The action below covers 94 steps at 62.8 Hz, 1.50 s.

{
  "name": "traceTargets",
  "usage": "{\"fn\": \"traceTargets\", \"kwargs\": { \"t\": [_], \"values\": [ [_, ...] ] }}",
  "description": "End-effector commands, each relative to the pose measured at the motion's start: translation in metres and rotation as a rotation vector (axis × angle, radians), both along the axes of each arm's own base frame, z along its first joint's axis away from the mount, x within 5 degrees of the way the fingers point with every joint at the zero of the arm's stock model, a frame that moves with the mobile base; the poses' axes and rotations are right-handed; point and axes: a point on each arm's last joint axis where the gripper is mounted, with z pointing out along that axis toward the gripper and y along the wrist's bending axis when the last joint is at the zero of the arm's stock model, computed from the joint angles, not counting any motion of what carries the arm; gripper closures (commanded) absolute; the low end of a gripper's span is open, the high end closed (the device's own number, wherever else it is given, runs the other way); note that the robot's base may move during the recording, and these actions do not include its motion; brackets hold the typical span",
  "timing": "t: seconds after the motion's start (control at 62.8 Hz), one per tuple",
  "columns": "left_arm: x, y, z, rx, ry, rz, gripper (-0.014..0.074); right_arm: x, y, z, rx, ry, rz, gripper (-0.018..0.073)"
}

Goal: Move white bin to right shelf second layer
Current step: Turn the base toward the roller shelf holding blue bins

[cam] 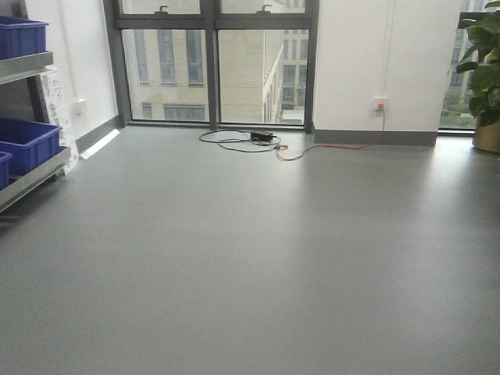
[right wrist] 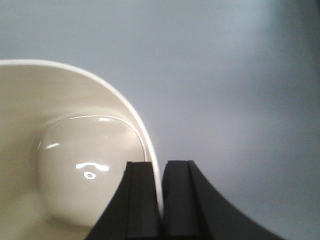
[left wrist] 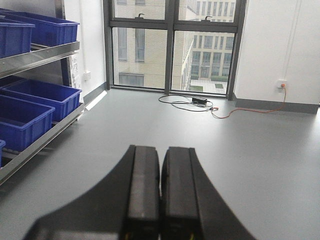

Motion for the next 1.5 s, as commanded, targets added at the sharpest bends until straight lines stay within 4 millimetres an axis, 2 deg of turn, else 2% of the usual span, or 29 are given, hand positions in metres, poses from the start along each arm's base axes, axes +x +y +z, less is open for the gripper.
{"fn": "traceTargets", "kwargs": {
  "t": [0.0, 1.481],
  "values": [
    [-0.0004, 0.0003, -0.0009, -0.013, -0.07, 0.0, 0.0512, 0.004, -0.0009, 0.0153, -0.006, -0.107, -0.007, 0.051],
    [-0.0004, 0.0004, -0.0009, -0.013, -0.07, 0.002, 0.0512, 0.0039, -0.0008, 0.0152, -0.006, -0.106, -0.006, 0.051]
  ]
}}
